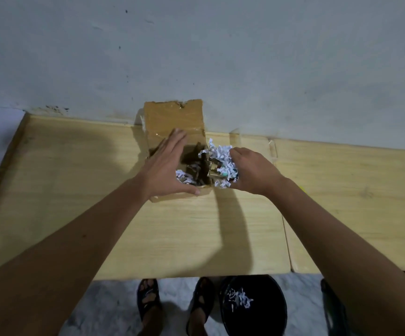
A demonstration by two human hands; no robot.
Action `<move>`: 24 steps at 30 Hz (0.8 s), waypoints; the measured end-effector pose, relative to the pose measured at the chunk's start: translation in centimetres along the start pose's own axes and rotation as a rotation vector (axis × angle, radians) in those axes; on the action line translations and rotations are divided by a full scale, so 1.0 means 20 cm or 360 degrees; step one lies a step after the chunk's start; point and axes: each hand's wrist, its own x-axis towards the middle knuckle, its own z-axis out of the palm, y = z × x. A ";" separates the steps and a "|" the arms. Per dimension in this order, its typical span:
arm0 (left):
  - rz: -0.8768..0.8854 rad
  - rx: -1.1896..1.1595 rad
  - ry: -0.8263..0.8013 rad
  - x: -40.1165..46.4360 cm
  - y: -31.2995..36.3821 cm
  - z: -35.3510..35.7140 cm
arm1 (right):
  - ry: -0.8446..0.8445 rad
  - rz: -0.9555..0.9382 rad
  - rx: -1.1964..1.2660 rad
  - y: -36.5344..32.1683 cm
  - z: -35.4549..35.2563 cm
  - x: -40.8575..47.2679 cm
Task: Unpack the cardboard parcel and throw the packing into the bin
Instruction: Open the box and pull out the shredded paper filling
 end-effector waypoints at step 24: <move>0.0172 0.0322 0.0146 0.13 0.05 0.30 | -0.0191 0.0335 0.0198 0.33 0.46 -0.29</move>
